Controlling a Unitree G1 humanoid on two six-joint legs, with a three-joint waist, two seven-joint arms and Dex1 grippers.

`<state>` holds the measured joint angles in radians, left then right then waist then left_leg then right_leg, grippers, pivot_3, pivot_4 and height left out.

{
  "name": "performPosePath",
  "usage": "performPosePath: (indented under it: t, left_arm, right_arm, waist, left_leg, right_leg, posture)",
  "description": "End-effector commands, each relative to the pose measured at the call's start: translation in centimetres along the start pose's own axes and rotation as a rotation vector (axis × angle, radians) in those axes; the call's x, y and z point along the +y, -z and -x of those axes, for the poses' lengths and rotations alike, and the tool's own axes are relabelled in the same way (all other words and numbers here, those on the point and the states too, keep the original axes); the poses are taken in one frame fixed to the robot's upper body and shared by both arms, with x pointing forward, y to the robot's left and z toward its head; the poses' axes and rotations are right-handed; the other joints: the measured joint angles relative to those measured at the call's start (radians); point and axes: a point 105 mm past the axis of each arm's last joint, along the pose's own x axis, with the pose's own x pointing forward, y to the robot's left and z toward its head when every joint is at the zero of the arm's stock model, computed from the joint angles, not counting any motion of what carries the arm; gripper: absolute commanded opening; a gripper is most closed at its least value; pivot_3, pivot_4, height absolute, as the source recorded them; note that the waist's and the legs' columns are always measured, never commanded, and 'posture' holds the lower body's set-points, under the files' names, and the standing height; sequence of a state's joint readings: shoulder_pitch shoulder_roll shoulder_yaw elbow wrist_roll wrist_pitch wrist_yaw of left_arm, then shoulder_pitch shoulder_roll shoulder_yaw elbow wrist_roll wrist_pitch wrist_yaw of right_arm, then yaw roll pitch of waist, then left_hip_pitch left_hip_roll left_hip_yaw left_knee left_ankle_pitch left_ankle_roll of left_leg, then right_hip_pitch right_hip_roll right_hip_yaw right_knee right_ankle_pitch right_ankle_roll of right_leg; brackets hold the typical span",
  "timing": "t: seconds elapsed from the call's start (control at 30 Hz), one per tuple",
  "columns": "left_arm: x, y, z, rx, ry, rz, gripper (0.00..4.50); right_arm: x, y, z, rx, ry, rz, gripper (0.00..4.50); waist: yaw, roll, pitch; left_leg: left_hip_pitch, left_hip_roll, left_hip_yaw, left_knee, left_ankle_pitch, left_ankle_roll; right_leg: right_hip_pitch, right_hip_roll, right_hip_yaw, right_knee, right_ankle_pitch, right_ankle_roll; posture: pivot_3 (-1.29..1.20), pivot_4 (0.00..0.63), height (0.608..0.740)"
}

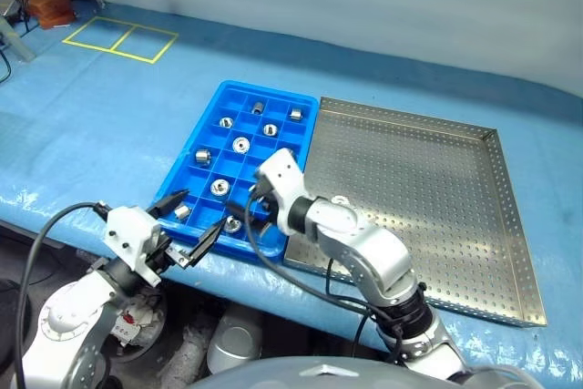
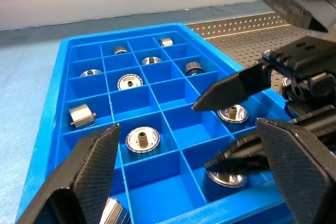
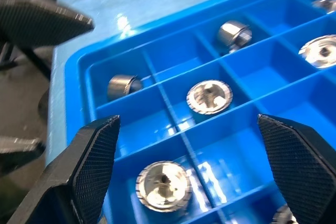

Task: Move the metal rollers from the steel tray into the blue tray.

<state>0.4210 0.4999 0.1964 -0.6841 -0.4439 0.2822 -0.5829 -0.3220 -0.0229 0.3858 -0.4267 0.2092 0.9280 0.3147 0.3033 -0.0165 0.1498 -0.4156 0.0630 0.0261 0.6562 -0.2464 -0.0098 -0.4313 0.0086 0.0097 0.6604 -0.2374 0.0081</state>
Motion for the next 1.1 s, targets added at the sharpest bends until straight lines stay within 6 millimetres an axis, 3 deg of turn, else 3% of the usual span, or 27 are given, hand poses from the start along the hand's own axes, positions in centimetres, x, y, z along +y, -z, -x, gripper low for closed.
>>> performPosePath:
  t: [0.03,0.27,0.6,0.9,1.1]
  left_arm:
    - [-0.4,-0.4,-0.9,-0.016,0.066,-0.006,4.50]
    - [-0.2,-1.3,-3.2,-0.059,0.152,-0.022,4.50]
    - [-0.5,-2.5,-7.7,-0.002,0.348,-0.146,4.50]
    - [-2.4,-2.8,-12.4,0.089,0.669,-0.252,4.50]
    - [-2.4,-1.8,-15.4,0.203,0.769,-0.349,4.50]
  right_arm:
    - [-2.2,-2.1,1.9,-0.105,0.112,-0.003,4.44]
    - [-3.9,-1.6,4.3,-0.101,0.225,0.006,4.44]
    - [-5.3,-0.2,8.1,-0.073,0.400,-0.014,4.44]
    - [-4.7,1.6,10.8,-0.028,0.500,-0.025,4.44]
    - [-3.5,1.7,11.7,-0.053,0.516,-0.024,4.44]
  waist:
    - [-0.006,0.000,0.000]
    - [-0.076,0.000,0.000]
    - [-0.221,0.000,0.000]
    - [-0.279,0.000,0.000]
    - [-0.305,-0.001,0.000]
  left_leg:
    - [0.000,0.000,0.000,0.000,0.000,0.000]
    - [0.000,0.000,-0.001,0.000,0.000,0.000]
    - [0.001,-0.001,-0.003,0.002,0.000,0.000]
    - [0.002,-0.001,-0.002,0.003,0.000,0.000]
    - [0.001,-0.002,-0.002,0.006,0.000,0.001]
  right_leg:
    - [0.000,0.000,0.000,0.000,0.000,0.000]
    - [0.001,0.000,0.000,0.000,0.000,0.001]
    - [0.003,0.001,0.001,0.002,0.003,0.006]
    - [0.003,0.001,0.004,0.003,0.004,0.007]
    - [0.003,0.002,0.005,0.005,0.004,0.007]
  posture:
    - [0.37,0.150,0.740]
    - [0.26,0.150,0.740]
    - [0.13,0.150,0.740]
    - [0.03,0.150,0.740]
    - [-0.04,0.150,0.740]
